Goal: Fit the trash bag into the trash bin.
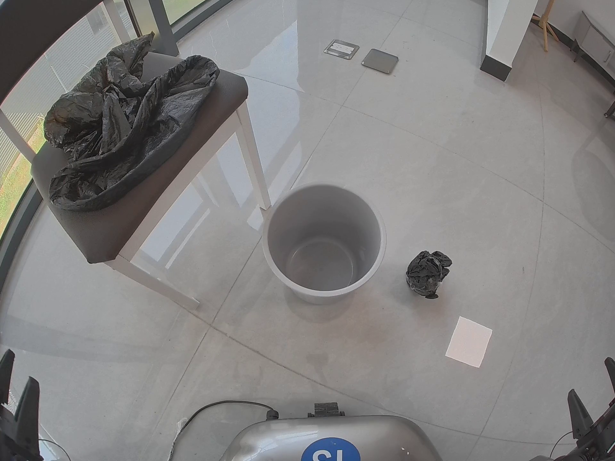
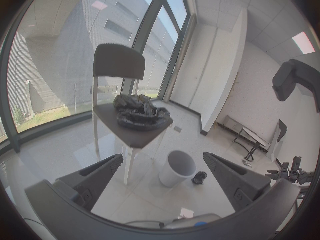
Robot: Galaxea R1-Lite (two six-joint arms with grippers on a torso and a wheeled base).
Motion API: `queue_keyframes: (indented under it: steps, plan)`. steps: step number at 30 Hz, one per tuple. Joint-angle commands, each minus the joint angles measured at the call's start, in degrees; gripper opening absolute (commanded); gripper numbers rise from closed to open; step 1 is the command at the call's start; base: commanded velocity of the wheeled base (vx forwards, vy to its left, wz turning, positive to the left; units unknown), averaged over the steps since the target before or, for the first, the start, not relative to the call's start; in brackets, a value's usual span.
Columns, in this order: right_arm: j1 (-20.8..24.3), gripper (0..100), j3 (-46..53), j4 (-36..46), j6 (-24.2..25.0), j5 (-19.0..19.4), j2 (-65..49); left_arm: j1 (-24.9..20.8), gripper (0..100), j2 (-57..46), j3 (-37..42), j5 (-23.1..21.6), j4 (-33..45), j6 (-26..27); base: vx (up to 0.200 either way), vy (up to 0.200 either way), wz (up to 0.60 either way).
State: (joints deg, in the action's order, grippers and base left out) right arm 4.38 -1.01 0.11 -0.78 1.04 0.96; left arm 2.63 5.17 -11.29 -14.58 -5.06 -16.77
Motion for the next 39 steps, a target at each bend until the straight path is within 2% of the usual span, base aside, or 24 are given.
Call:
queue_keyframes:
  steps: [1, 2, 6, 7, 9, 10, 11, 13, 15, 17, 18, 21, 24, 26, 27, 28, 29, 31, 39]
  plan:
    - [0.02, 100, 1.01, -0.11, 0.25, -0.07, -0.96, 3.43, 100, 3.8, -7.17, -3.09, 19.56, 17.04, 0.0, 0.0, 0.0]
    - [0.02, 100, 1.01, -0.11, 0.16, -0.07, -0.96, 3.96, 100, 8.98, -9.45, -2.73, 22.02, 16.86, 0.0, 0.0, 0.0]
    - [0.02, 100, 1.01, -0.2, -0.1, 0.11, -0.96, 6.95, 100, 21.55, -15.34, -0.89, 19.21, 16.07, 0.0, 0.0, 0.0]
    - [0.02, 100, 1.01, -0.2, -0.1, 0.11, -0.96, 7.03, 100, 21.99, -15.69, -0.89, 19.03, 16.07, 0.0, 0.0, 0.0]
    - [0.02, 100, 1.01, -0.2, -0.1, 0.11, -0.96, 8.09, 100, 31.83, -23.34, -0.1, 12.53, 14.66, 0.0, 0.0, 0.0]
    - [0.02, 100, 1.01, -0.2, -0.19, 0.11, -0.96, 8.09, 100, 32.36, -23.78, -0.01, 12.27, 14.49, 0.0, 0.0, 0.0]
    - [0.02, 100, 1.01, -0.2, -0.19, 0.11, -0.96, 7.39, 100, 39.22, -30.72, 2.71, 10.77, 12.12, 0.0, 0.0, 0.0]
    - [0.02, 100, 1.01, -0.2, -0.45, 0.28, -0.96, 5.54, 100, 45.1, -37.05, 6.76, 11.12, 10.45, 0.0, 0.0, 0.0]
    - [0.02, 100, 1.01, -0.2, -0.63, 0.46, -0.96, 1.94, 100, 51.61, -41.8, 14.14, 11.39, 8.78, 0.0, 0.0, 0.0]
    - [0.02, 100, 1.01, -0.2, -1.24, 0.55, -0.96, 0.53, 100, 55.56, -43.38, 20.56, 11.3, 5.0, 0.0, 0.0, 0.0]
    - [0.02, 100, 1.01, -0.2, -1.59, 0.63, -0.96, 0.53, 100, 56.79, -43.82, 22.4, 11.12, 2.71, 0.0, 0.0, 0.0]
    - [0.02, 100, 1.01, -0.29, -2.82, 0.81, -0.96, 0.62, 100, 58.99, -45.4, 23.37, 11.12, -2.03, 0.0, 0.0, 0.0]
    - [0.02, 100, 1.01, -0.29, -2.91, 0.9, -0.96, 0.62, 100, 59.78, -45.4, 23.98, 11.04, -2.21, 0.0, 0.0, 0.0]
    - [0.02, 100, 1.01, -0.29, -2.91, 0.9, -0.96, -1.4, 100, 64.44, -47.07, 30.05, 10.95, -1.24, 0.0, 0.0, 0.0]
    - [0.02, 100, 1.01, -0.29, -2.91, 0.9, -0.96, -1.4, 100, 64.44, -47.07, 30.05, 10.95, -1.24, 0.0, 0.0, 0.0]
    - [0.02, 100, 1.01, -0.29, -3.0, 0.99, -0.96, -3.25, 100, 66.55, -47.69, 33.12, 10.95, -1.07, 0.0, 0.0, 0.0]
    - [0.02, 100, 1.01, -0.29, -3.0, 0.99, -0.96, -3.78, 100, 67.17, -47.95, 34.09, 11.21, -1.07, 0.0, 0.0, 0.0]
    - [0.02, 100, 1.01, -0.29, -3.0, 0.99, -0.96, -4.48, 100, 67.78, -47.51, 35.23, 11.65, -1.07, 0.0, 0.0, 0.0]
    - [0.02, 100, 1.01, -0.29, -3.09, 0.99, -0.96, -4.57, 100, 70.68, -47.6, 35.06, 9.37, -1.68, 0.0, 0.0, 0.0]
